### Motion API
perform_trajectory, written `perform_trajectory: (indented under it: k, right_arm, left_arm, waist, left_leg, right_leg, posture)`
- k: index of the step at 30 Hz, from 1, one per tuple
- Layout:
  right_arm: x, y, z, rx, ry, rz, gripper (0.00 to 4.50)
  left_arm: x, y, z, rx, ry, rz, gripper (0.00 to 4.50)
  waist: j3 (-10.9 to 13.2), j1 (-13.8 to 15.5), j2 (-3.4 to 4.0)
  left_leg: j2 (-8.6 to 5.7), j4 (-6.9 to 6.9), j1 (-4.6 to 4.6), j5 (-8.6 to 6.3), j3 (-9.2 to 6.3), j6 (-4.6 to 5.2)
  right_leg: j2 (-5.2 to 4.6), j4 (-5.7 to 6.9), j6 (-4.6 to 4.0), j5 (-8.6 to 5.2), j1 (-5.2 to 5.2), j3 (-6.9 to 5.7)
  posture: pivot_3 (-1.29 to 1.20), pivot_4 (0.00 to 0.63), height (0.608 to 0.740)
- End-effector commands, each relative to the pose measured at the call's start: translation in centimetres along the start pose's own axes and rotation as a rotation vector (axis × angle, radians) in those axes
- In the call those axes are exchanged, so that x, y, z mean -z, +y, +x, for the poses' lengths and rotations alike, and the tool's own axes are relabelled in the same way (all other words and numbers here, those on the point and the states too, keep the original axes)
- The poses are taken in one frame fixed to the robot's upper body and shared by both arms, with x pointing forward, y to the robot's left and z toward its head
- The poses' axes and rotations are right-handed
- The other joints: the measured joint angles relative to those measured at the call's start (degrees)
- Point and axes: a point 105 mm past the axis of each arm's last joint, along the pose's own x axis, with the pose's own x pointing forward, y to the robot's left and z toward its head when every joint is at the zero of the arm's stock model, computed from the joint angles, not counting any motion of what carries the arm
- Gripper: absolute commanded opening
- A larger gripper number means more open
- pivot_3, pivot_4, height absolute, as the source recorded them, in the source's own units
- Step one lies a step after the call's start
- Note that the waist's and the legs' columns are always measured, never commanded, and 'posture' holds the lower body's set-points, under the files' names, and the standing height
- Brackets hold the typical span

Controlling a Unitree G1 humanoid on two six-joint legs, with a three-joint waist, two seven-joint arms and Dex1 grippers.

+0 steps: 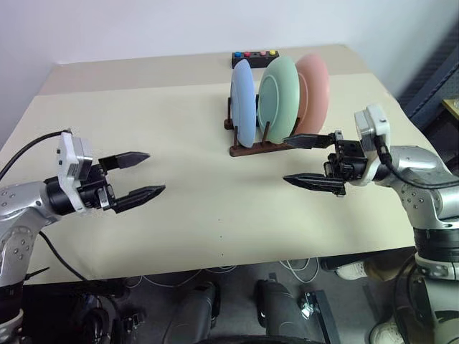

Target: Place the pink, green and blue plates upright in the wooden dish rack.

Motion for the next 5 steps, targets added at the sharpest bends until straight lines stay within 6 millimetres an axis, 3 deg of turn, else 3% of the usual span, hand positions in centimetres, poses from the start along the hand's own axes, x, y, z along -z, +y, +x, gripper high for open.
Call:
perform_trajectory:
  k: [1, 5]
  right_arm:
    - [-1.0, 0.3, 0.1, 0.012, 0.011, -0.07, 4.45]
    - [-0.8, 0.5, -0.3, 0.036, 0.051, -0.073, 4.45]
  left_arm:
    - [-0.9, -0.1, -0.2, 0.001, -0.018, 0.072, 4.5]
    - [-0.3, -0.1, 1.0, 0.017, -0.037, 0.077, 4.5]
  waist:
    - [0.0, 0.15, 0.0]
    - [0.0, 0.26, 0.0]
  left_leg:
    - [0.0, 0.0, 0.0, 0.0, 0.0, 0.0]
    - [0.01, -0.02, 0.0, -0.01, 0.0, 0.0]
  right_leg:
    - [0.0, 0.0, -0.01, 0.0, 0.0, 0.0]
    - [-0.01, -0.06, -0.01, 0.0, 0.01, 0.0]
  posture:
    - [0.0, 0.15, 0.74]
    - [0.0, 0.15, 0.74]
